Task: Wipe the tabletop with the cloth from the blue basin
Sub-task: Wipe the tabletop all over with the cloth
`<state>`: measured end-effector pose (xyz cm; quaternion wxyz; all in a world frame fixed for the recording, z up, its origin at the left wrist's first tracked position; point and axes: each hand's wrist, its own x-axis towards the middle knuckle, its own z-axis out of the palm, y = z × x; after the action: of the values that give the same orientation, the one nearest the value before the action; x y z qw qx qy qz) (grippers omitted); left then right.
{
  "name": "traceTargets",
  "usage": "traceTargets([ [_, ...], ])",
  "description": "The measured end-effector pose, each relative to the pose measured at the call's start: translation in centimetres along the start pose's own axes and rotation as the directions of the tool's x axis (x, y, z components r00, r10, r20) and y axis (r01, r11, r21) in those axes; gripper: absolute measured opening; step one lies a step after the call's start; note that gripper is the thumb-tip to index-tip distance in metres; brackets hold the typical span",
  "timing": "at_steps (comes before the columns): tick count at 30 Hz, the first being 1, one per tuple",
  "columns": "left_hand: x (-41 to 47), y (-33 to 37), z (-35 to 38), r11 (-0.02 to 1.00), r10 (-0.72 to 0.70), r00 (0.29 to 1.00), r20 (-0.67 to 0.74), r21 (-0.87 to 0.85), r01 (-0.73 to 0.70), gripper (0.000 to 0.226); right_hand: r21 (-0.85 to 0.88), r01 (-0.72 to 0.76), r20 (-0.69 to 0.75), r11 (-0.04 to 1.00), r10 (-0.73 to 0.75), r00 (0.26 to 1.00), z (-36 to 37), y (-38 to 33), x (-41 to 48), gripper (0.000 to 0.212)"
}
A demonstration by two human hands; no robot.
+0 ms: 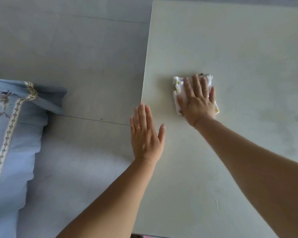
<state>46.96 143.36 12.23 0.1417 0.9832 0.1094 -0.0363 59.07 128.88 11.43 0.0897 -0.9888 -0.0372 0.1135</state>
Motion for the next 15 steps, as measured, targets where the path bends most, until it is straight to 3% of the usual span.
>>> traceTargets([
  [2,0.2,0.0,0.8,1.0,0.004,1.0,0.031,0.029,-0.005,0.072,0.015,-0.046,-0.011,0.999,0.046,0.999,0.7,-3.2,-0.8,0.063],
  [4,0.1,-0.2,1.2,0.996,0.018,1.0,0.024,0.088,-0.02,0.071,-0.052,0.218,0.045,0.975,-0.216,0.975,1.6,-5.8,-2.4,0.063],
  [6,-0.1,-0.2,1.3,0.997,0.023,1.0,0.01,0.08,-0.024,0.07,-0.133,0.522,0.13,0.842,-0.508,0.852,1.0,-5.3,-2.2,0.062],
  [7,-0.1,-0.2,1.3,0.998,0.011,1.0,0.004,0.056,-0.011,0.07,-0.151,0.586,0.137,0.796,-0.57,0.81,0.5,-4.1,-0.7,0.061],
  [8,0.0,-0.1,1.3,0.999,0.0,1.0,0.001,0.041,0.0,0.07,-0.153,0.577,0.122,0.802,-0.564,0.817,0.1,-2.8,1.0,0.061],
  [9,0.1,-0.1,1.3,0.999,-0.005,1.0,0.001,0.037,0.005,0.07,-0.151,0.494,0.078,0.856,-0.488,0.869,-0.3,-1.7,2.7,0.06],
  [11,0.2,-0.1,1.3,0.999,-0.006,1.0,0.002,0.041,0.006,0.07,-0.054,0.174,-0.001,0.983,-0.175,0.985,-0.7,-0.8,5.0,0.059],
  [13,0.2,-0.1,1.3,0.999,-0.007,1.0,0.001,0.038,0.007,0.07,0.033,-0.019,-0.035,0.999,0.02,0.999,-0.3,-3.3,4.8,0.06],
  [14,0.2,-0.1,1.2,0.999,-0.009,1.0,0.003,0.034,0.009,0.07,0.028,0.022,-0.026,0.999,-0.021,0.999,0.3,-5.1,4.0,0.061],
  [15,0.2,-0.1,1.1,0.999,-0.011,1.0,0.006,0.032,0.011,0.07,-0.003,0.153,0.003,0.988,-0.153,0.988,0.8,-6.7,2.8,0.062],
])
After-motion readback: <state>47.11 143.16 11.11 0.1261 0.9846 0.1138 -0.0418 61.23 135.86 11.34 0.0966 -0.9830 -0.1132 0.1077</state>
